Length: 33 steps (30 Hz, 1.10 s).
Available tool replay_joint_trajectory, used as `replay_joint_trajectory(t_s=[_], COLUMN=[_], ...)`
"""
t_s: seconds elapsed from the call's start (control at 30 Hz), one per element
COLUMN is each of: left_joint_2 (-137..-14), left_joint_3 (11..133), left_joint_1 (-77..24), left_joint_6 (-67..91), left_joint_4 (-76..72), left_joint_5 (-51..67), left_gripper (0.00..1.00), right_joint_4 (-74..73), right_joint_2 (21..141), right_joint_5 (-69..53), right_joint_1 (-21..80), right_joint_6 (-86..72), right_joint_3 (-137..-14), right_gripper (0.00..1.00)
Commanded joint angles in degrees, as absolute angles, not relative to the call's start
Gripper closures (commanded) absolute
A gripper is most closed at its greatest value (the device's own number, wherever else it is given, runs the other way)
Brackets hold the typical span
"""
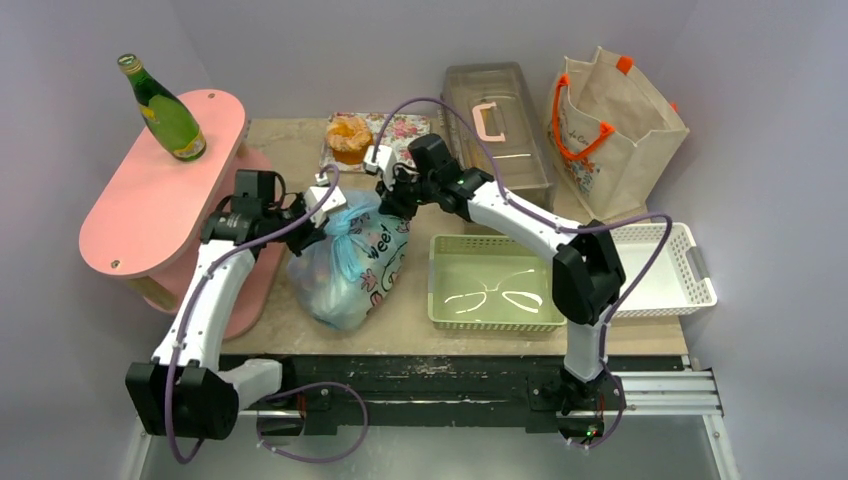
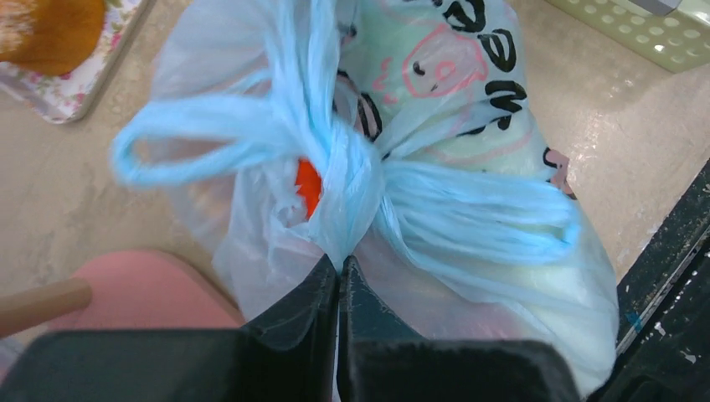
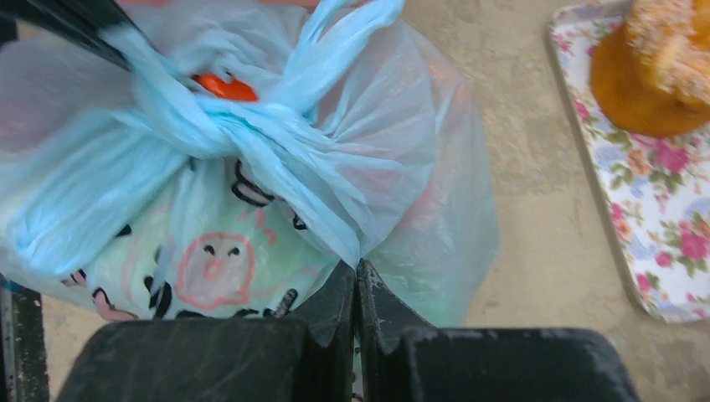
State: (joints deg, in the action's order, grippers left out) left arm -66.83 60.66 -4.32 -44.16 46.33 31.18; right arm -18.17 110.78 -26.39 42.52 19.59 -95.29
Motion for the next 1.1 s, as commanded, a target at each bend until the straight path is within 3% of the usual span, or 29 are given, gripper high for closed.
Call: replay_joint_trajectory(t_s=[0.0,0.3,0.33,0.4,0.47,0.53,0.63,0.73,0.8,1.0,1.03,1.07], left_joint_2=[-56.9,-50.4,-50.0,-49.3,-49.1,-49.3,-50.5,-50.8,-50.7,-48.2,-47.6,-46.9], left_joint_3=[65.0,59.9,59.3,58.7,58.6,58.8,60.1,61.1,61.6,63.2,63.1,62.7], left_joint_1=[-0.2,6.4,6.4,6.3,5.7,4.7,3.2,3.2,3.1,4.3,5.4,6.6], left_joint_6=[-48.0,-59.5,-58.9,-58.2,-58.9,-58.6,-57.2,-54.0,-53.9,-58.5,-60.4,-61.8], left_joint_4=[54.8,62.3,60.6,57.4,55.9,54.9,54.6,53.2,53.5,59.6,60.9,61.8], left_joint_5=[35.5,44.2,45.3,47.5,48.9,49.1,48.6,48.8,48.9,44.3,43.5,42.8], left_gripper=[1.00,1.00,1.00,1.00,1.00,1.00,1.00,1.00,1.00,1.00,1.00,1.00], right_joint_4=[-16.7,-25.1,-26.2,-25.8,-23.3,-19.9,-16.6,-13.9,-12.2,-10.7,-10.6,-10.7], right_joint_2=[105.6,102.5,102.2,101.3,100.0,98.6,98.5,101.4,104.3,104.5,103.1,102.0], right_joint_5=[-20.4,-21.4,-23.4,-27.8,-30.2,-32.2,-32.8,-28.8,-25.3,-17.2,-16.7,-16.2], right_joint_1=[37.0,33.1,33.3,34.2,36.0,38.2,41.6,44.1,44.7,41.4,40.2,38.7], right_joint_6=[20.9,25.8,25.1,22.1,20.1,18.9,21.4,24.9,25.8,28.1,27.3,26.3], right_joint_3=[-91.2,-88.9,-91.1,-94.6,-96.4,-96.1,-94.8,-94.6,-95.4,-95.3,-94.7,-94.3], right_gripper=[1.00,1.00,0.93,0.56,0.29,0.17,0.12,0.13,0.21,0.92,1.00,1.00])
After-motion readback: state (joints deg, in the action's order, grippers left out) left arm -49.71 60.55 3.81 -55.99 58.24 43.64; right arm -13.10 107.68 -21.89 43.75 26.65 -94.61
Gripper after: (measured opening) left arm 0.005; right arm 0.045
